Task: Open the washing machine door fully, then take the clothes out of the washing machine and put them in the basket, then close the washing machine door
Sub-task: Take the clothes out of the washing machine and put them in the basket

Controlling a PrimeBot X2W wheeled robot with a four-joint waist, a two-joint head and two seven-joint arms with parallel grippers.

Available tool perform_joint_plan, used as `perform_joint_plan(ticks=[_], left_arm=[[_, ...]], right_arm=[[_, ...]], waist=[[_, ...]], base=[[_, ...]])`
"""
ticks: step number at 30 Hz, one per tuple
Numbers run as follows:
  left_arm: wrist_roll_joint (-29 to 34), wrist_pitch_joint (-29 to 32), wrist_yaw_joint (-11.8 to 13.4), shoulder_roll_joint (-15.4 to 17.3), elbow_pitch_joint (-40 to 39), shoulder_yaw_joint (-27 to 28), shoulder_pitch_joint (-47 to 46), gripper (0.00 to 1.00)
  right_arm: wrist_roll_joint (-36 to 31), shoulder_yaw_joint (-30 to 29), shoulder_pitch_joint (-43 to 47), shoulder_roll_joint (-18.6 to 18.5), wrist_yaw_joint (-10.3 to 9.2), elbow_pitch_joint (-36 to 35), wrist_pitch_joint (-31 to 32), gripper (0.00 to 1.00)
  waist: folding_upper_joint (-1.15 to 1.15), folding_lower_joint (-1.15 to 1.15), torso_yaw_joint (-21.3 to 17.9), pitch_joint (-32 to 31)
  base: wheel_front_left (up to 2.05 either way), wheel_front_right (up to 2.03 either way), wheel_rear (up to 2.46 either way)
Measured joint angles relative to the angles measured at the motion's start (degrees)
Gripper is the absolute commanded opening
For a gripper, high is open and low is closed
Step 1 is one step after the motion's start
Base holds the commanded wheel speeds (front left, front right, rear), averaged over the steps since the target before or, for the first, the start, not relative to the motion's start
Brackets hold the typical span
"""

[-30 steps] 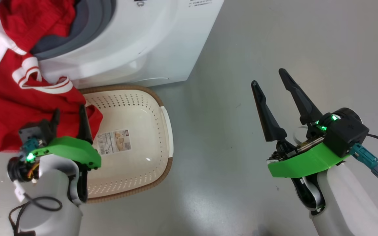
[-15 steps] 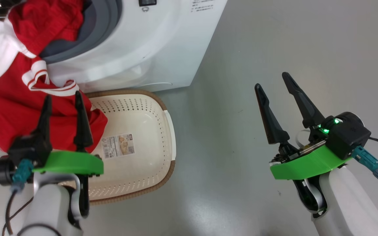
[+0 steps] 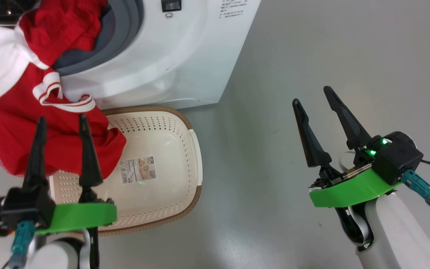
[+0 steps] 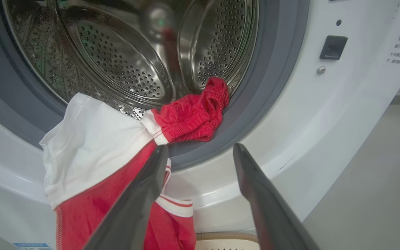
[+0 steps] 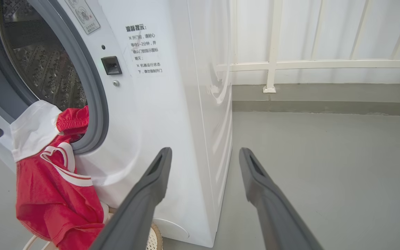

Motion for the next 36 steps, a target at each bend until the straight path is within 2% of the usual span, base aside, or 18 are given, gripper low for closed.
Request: perform_joint_plan(ticks=[11,36], left_arm=[[0.0,2.5,2.5,0.2,-5.6,0.9,5.2,1.0],[0.9,5.0,4.3,0.9,-7.5,0.8,6.4,1.0]], right_arm=[[-0.1,-1.3,0.5,-0.1,0.0,-0.6,0.0,1.0],[-0.1,-1.3,1.3,-0.1,0.0,-0.5,0.0,1.0]], waist=[[0.0,0.0,0.5,-0.6],[0.0,0.0,0.3,0.0]], base=[[0.0,0.0,0.0],[0.0,0.0,0.0]])
